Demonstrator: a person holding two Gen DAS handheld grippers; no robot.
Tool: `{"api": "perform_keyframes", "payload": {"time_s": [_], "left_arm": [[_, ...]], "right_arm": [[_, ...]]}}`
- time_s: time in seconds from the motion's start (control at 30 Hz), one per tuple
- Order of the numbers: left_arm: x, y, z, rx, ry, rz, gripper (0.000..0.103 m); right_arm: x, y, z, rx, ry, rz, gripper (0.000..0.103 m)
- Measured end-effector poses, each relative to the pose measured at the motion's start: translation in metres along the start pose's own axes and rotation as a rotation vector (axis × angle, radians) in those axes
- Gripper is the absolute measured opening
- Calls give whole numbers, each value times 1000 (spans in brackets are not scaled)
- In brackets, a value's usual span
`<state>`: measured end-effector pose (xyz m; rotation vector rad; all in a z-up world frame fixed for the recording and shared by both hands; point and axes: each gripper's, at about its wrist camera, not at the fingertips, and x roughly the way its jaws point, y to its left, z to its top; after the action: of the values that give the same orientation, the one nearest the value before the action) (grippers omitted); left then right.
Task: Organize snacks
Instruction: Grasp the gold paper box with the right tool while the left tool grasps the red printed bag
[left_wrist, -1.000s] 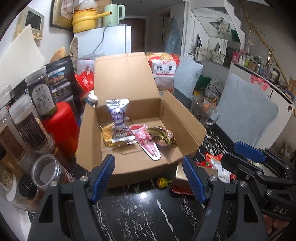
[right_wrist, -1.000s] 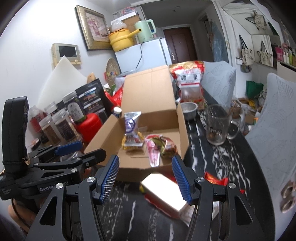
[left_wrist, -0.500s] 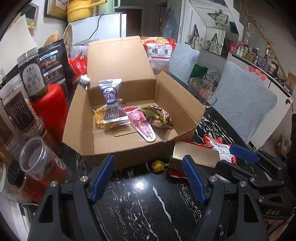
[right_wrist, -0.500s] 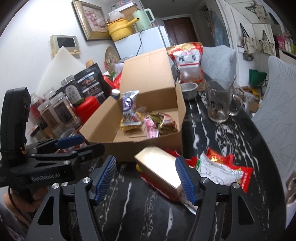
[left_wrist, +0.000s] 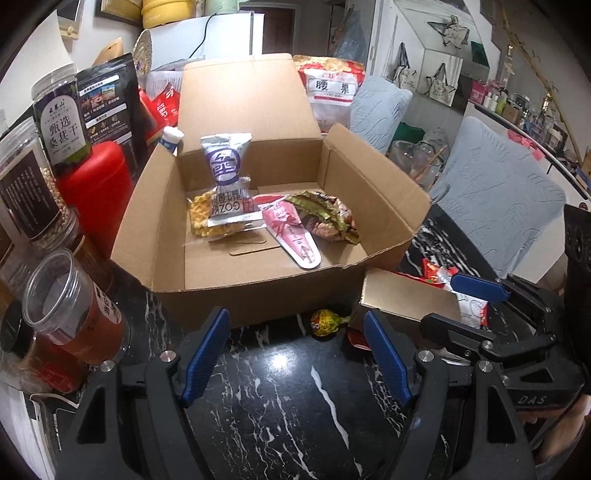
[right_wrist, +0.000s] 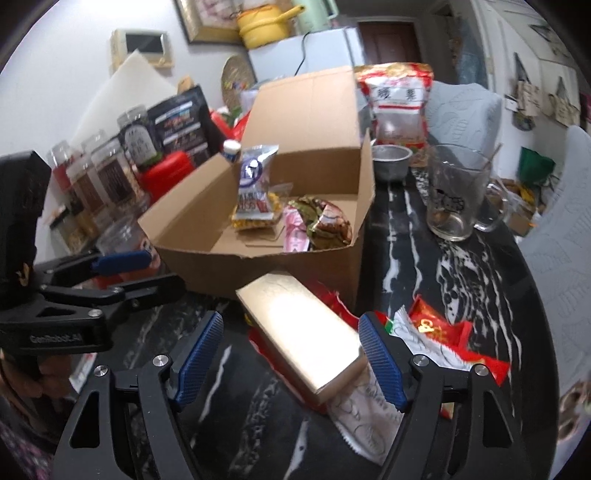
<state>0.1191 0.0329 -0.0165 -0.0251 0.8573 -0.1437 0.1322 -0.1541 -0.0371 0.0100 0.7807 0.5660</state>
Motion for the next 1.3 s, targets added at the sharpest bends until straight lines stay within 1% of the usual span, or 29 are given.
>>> {"api": "perform_keyframes", "payload": {"time_s": [0.03, 0.17, 0.27, 0.37, 0.4, 0.47, 0.5, 0.53, 0.57, 0.63, 0.7, 0.8, 0.93, 1.07, 1.13, 1.3], "left_arm": [[2, 0, 0, -2, 5, 2, 75], [9, 3, -1, -10, 24, 5, 75], [11, 8, -1, -21, 23, 18, 75], [14, 12, -2, -29, 19, 8, 75], [16, 13, -3, -30, 22, 5, 75], [17, 13, -4, -25, 26, 4, 75], [18, 13, -5, -18, 27, 4, 75], [19, 13, -5, -12, 27, 5, 75], [19, 13, -6, -6, 26, 6, 75], [17, 13, -7, 8, 17, 7, 75], [15, 12, -7, 16, 10, -5, 75], [13, 11, -8, 18, 5, -32, 75], [12, 3, -8, 37, 9, -71, 75], [13, -13, -10, 76, 16, -105, 75], [16, -23, -12, 96, 23, -135, 75], [27, -48, -16, 133, 53, -195, 75]], "right_arm": [[5, -1, 1, -10, 13, 10, 77], [18, -1, 5, -67, 50, 3, 77], [27, 1, 9, -99, 88, 15, 77], [38, 6, 11, -132, 143, 17, 75], [41, 7, 11, -139, 152, 17, 73], [52, 10, 7, -150, 200, 12, 54], [56, 12, 3, -159, 209, -11, 50], [55, 16, 0, -180, 192, -32, 45], [52, 23, -4, -224, 164, -63, 44], [45, 31, -9, -248, 148, -75, 44], [34, 32, -13, -219, 131, -58, 44], [13, 28, -17, -158, 102, -76, 44], [-15, 14, -26, -36, 75, -101, 44], [-32, 1, -34, 53, 60, -164, 44], [-40, -8, -40, 102, 50, -192, 44], [-50, -21, -52, 147, 38, -231, 44]]}}
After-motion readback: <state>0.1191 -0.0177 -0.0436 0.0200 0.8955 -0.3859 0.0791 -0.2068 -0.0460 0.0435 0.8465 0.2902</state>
